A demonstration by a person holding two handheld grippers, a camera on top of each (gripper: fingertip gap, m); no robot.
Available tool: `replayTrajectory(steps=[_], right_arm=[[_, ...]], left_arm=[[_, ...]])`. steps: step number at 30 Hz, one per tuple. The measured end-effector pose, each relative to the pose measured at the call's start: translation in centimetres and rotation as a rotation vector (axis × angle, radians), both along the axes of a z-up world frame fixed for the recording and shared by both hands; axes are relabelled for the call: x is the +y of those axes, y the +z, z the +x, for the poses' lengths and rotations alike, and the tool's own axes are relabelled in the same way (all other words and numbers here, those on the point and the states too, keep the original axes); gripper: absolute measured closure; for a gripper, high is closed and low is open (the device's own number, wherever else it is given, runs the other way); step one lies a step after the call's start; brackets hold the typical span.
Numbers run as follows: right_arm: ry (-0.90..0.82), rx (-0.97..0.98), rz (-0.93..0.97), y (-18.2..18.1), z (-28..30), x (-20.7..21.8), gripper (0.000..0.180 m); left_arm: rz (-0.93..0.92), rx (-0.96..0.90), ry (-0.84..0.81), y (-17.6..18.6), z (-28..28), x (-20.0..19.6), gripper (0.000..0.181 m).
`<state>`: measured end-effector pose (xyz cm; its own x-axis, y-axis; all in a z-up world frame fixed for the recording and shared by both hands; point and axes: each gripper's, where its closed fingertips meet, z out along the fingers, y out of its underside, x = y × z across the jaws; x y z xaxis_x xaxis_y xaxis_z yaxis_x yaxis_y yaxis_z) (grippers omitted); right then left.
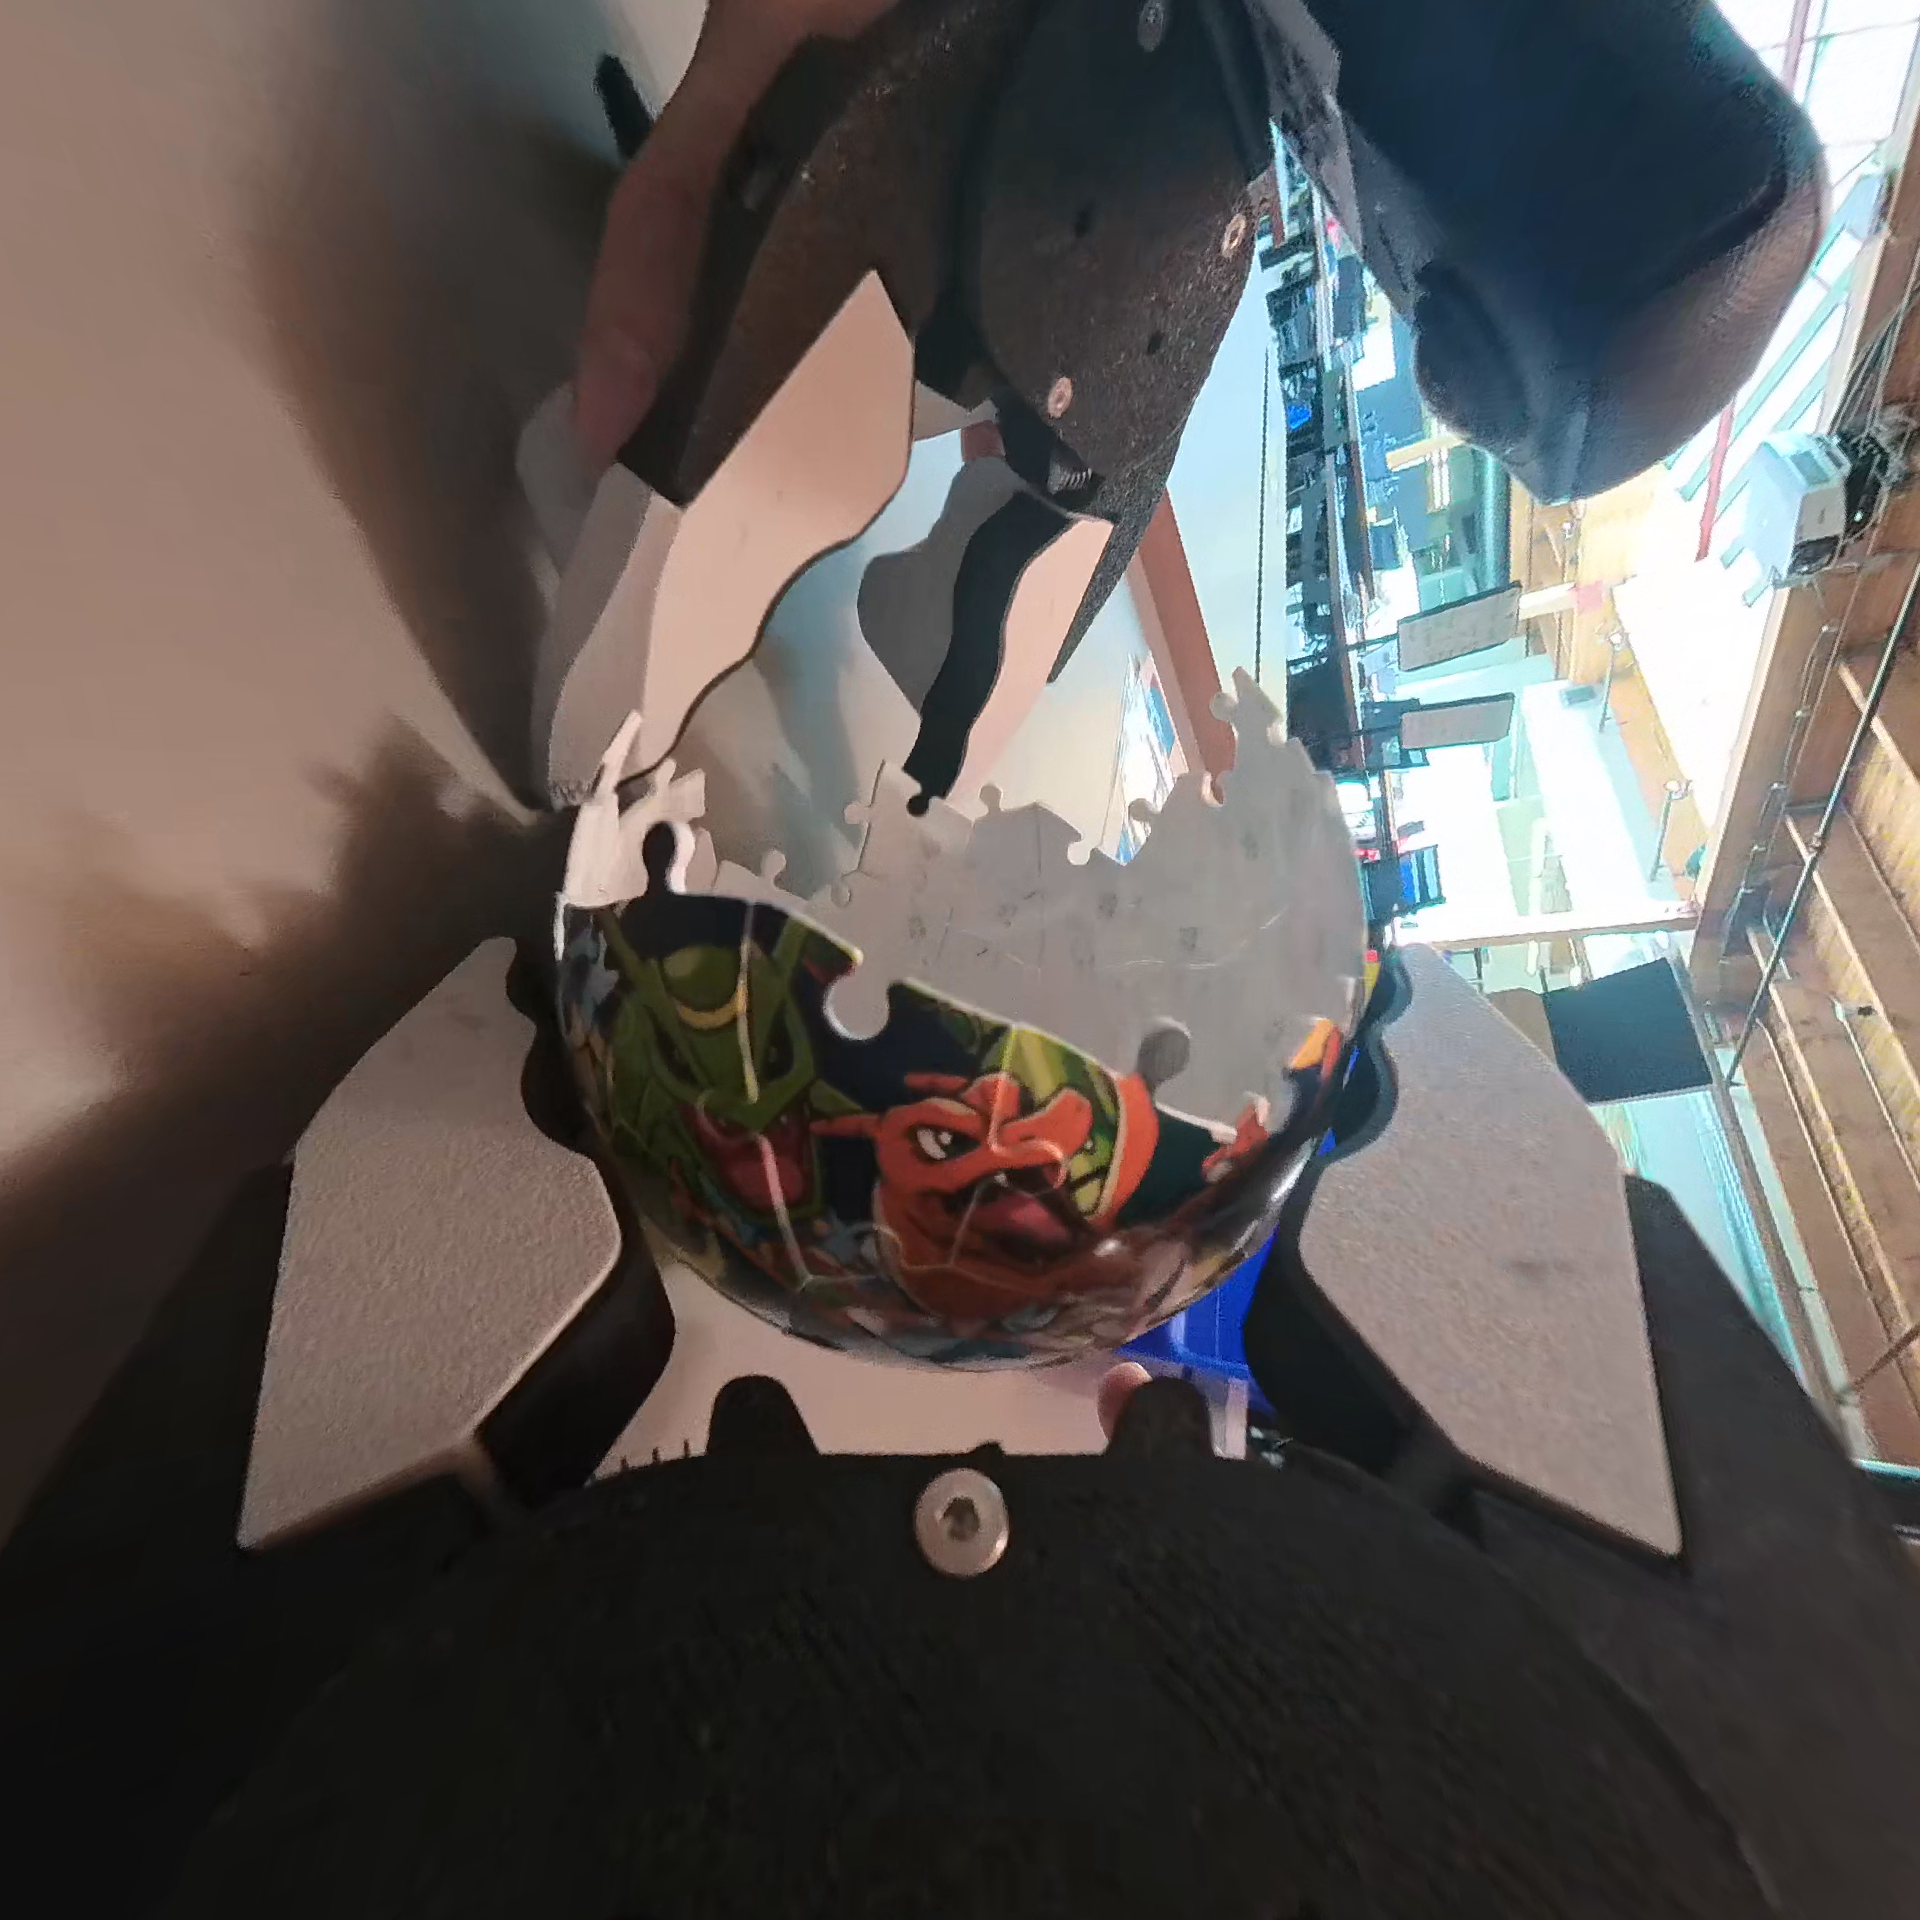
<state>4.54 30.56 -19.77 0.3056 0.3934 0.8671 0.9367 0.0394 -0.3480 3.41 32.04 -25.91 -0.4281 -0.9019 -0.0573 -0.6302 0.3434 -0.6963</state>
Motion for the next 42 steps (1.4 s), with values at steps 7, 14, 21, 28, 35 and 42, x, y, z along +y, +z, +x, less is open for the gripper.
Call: replayTrajectory(steps=[7,14,21,28,35,42], right_arm=[[-0.009,-0.021,-0.027,-0.1,0.0,0.2,0.039],[-0.006,-0.04,-0.043,-0.1,0.3,0.3,0.038],[-0.005,0.005,-0.057,-0.3,0.6,0.3,0.037],[-0.002,0.014,-0.07,-0.4,0.7,0.2,0.037],[0.007,0.021,-0.082,-0.5,0.6,0.4,0.037],[0.004,-0.011,-0.1,-0.5,0.5,0.6,0.037]], left_arm=[[-0.081,-0.062,0.089,1.3,0.0,1.5,0.082],[-0.263,-0.131,0.116,4.4,-1.0,3.0,0.088],[-0.119,-0.061,0.311,2.6,2.5,4.5,0.084],[-0.016,0.037,0.292,0.2,3.8,3.4,0.086],[-0.025,0.07,0.249,0.0,3.8,2.3,0.106],[-0.107,0.099,0.203,0.0,3.0,1.4,0.108]])
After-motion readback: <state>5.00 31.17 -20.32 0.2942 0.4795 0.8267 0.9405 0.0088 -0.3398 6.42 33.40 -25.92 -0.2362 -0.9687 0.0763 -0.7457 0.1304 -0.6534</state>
